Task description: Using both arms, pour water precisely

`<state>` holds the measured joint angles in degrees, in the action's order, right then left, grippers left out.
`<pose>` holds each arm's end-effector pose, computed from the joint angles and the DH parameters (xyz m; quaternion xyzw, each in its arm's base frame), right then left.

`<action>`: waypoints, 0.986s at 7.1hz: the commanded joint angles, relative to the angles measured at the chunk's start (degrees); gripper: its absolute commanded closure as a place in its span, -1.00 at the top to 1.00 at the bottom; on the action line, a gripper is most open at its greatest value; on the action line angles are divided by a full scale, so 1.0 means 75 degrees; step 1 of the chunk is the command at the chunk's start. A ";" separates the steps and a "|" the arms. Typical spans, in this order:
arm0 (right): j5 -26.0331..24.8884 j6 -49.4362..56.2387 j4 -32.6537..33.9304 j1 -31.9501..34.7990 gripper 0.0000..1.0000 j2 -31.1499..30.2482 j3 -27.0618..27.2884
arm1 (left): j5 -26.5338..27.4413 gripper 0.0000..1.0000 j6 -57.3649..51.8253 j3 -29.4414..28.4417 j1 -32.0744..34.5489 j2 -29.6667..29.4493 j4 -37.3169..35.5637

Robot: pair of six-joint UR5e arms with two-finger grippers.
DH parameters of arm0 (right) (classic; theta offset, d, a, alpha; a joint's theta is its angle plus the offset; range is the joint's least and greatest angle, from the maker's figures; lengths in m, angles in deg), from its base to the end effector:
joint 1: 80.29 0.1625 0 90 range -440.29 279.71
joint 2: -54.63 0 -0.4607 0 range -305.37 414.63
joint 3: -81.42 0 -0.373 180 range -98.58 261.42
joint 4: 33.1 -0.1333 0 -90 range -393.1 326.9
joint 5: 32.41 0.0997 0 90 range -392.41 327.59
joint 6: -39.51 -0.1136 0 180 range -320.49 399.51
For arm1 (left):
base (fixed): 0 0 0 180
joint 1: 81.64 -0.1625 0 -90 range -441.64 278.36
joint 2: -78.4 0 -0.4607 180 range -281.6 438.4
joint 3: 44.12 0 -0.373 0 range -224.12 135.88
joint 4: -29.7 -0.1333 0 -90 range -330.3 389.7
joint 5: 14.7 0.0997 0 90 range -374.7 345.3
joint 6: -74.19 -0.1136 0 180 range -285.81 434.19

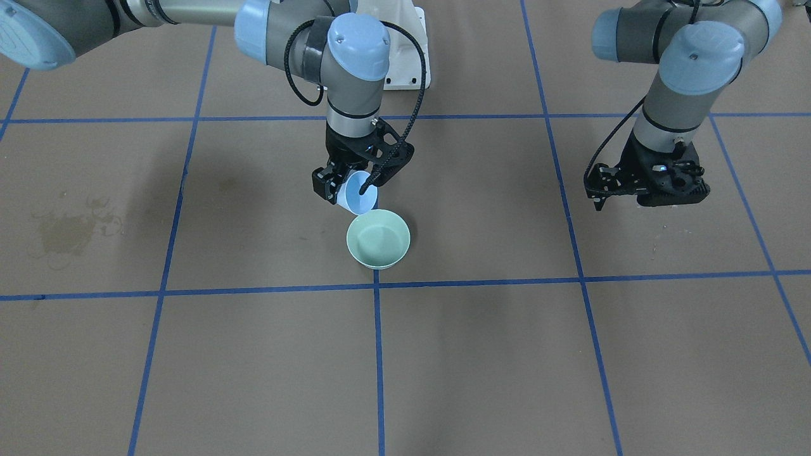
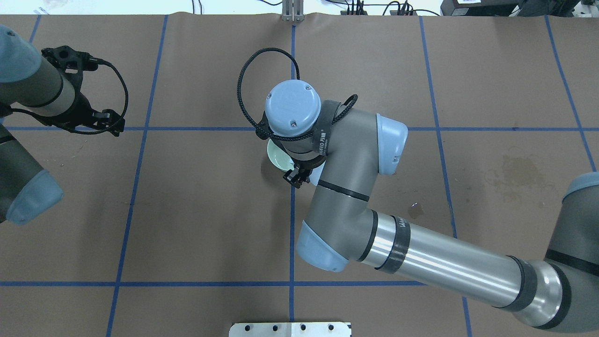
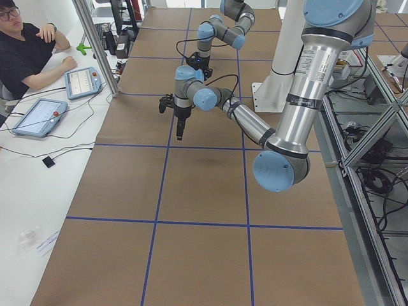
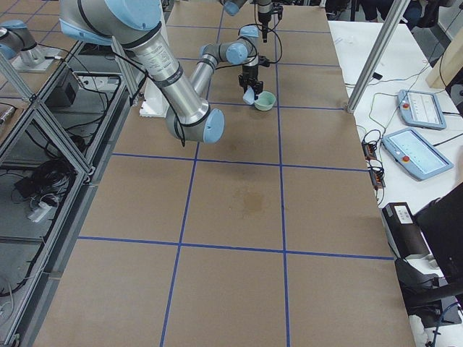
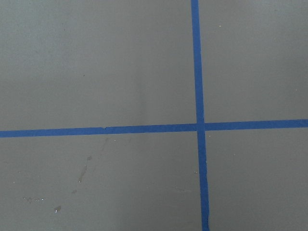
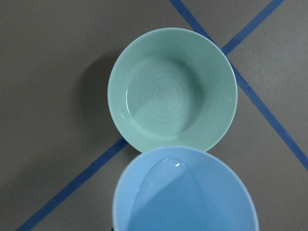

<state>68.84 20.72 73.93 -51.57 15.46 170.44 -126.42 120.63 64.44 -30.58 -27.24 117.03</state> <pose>-0.5972 -0.4539 0.2080 0.1548 -0.2528 -0.3717 0.8797 0.2891 -0.5029 0.4343 0.0732 0.3142 -0.0107 0.9465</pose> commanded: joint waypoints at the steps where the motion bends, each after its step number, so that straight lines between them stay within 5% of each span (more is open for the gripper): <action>1: 0.0000 0.0288 0.0515 0.0096 -1.00 0.0522 -0.0572 | 0.0002 1.00 0.0008 -0.0130 0.0000 0.0000 0.0178; 7: 0.0001 0.1189 0.1268 0.0354 -1.00 0.1085 -0.1392 | 0.0002 1.00 0.0008 -0.0248 0.0012 0.0000 0.0344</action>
<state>68.88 27.71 83.14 -49.19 23.07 160.96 -126.41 120.70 62.59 -30.53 -27.24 119.60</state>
